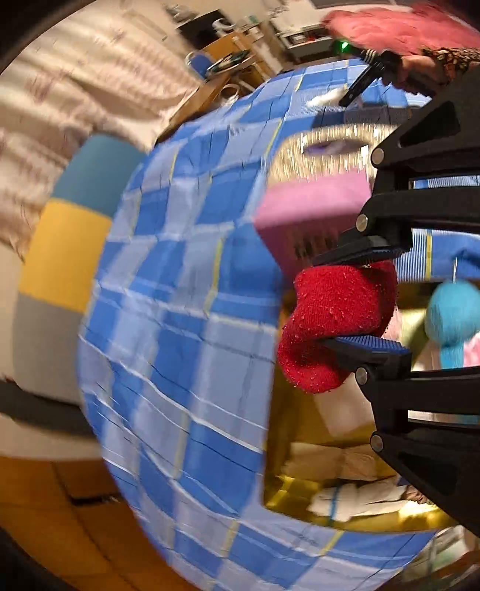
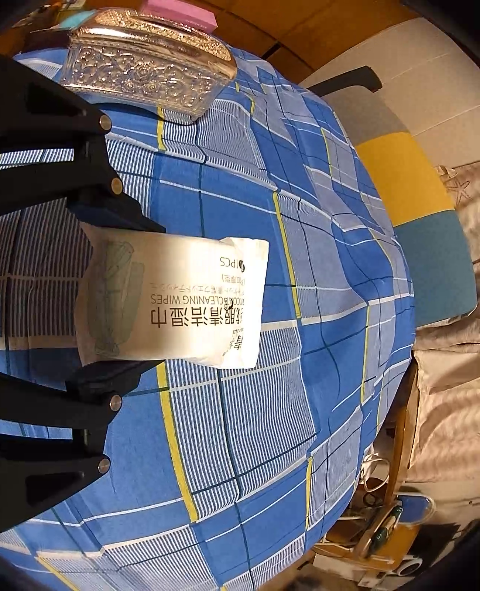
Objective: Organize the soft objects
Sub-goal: 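Carry the red item into the gold tray, open left gripper while right holds wipes, then carry the wipes pack into the gold tray and open the right gripper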
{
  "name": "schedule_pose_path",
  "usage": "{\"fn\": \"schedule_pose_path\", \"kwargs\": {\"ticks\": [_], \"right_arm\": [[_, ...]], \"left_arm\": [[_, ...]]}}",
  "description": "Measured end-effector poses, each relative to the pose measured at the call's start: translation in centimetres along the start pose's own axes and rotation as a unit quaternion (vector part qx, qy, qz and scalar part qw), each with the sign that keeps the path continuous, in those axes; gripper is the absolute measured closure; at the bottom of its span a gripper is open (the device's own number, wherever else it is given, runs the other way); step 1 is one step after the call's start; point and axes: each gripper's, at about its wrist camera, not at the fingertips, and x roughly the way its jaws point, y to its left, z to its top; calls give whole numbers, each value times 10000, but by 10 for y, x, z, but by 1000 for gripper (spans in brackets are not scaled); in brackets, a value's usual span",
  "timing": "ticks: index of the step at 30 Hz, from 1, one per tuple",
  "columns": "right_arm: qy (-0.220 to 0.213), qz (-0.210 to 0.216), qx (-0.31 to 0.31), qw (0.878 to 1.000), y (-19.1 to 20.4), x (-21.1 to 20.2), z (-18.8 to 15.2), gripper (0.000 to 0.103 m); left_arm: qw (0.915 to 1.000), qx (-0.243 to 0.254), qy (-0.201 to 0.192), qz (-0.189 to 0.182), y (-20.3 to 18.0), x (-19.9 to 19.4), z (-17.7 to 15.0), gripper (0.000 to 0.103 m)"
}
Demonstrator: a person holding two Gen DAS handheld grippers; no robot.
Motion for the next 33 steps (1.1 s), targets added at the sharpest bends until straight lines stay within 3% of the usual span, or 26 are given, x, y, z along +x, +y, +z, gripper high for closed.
{"fn": "schedule_pose_path", "kwargs": {"ticks": [8,10,12,18,25,30,33], "right_arm": [[1,-41,8,10000,0,2,0,43],[13,-41,21,10000,-1,3,0,43],[30,-26,53,10000,-2,5,-1,43],[-123,4,142,9998,-4,0,-1,43],[-993,145,126,9949,20,-60,1,43],[-1527,447,-163,9871,64,-112,-4,43],[-1695,695,-382,9823,98,-133,-7,43]], "left_arm": [[9967,-433,315,608,48,65,2,69],[9956,-642,306,607,59,75,5,68],[9943,-841,281,585,67,85,10,56],[9930,-1009,303,528,75,91,15,47],[9960,-797,-168,356,70,51,0,47],[9966,-557,-571,211,68,10,-24,47],[9963,-368,-702,337,69,-10,-42,47]]}}
